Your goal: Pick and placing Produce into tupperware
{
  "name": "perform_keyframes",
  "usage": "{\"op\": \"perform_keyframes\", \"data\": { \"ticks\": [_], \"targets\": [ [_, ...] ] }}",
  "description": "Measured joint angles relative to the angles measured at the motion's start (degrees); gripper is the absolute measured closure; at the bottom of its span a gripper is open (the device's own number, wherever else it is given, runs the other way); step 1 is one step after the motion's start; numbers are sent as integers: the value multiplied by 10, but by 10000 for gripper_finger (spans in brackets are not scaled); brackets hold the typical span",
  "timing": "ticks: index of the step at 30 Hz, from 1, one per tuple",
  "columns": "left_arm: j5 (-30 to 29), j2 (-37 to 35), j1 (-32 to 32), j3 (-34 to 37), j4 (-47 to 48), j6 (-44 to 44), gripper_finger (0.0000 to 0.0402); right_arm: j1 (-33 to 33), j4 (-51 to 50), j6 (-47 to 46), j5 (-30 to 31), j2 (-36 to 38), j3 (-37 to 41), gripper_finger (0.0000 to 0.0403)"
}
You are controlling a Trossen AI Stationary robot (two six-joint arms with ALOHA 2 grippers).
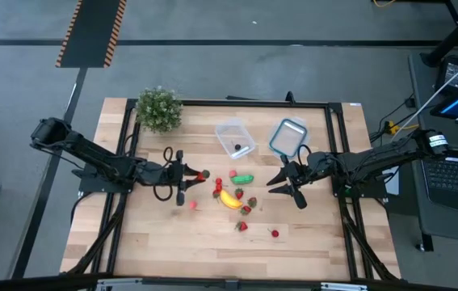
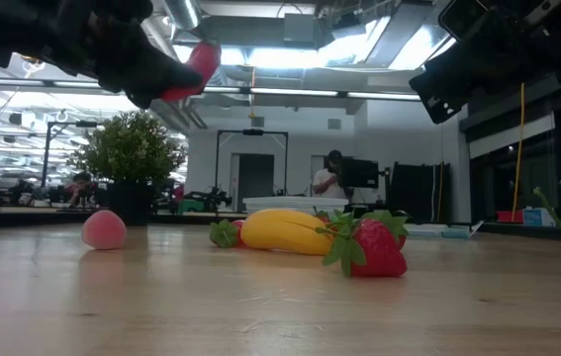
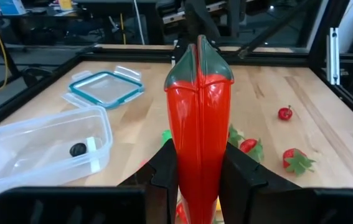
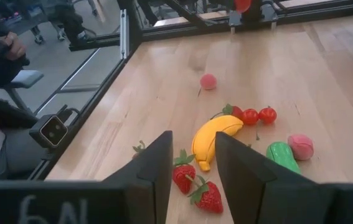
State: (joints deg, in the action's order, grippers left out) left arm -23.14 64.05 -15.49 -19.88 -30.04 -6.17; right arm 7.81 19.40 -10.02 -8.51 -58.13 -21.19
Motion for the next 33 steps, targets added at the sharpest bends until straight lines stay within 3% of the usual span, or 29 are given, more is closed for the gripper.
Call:
{"op": "perform_keyframes", "data": {
  "ticks": [11, 20, 33],
  "targets": [
    [2, 0, 3, 0, 0, -8, 328, 0, 0, 1, 0, 0, 0, 281],
    [34, 0, 60, 0, -10, -10, 328, 0, 0, 2, 0, 0, 0, 281],
    [200, 105, 208, -33, -83, 21, 328, 0, 1, 15, 0, 0, 0, 281]
  ]
}}
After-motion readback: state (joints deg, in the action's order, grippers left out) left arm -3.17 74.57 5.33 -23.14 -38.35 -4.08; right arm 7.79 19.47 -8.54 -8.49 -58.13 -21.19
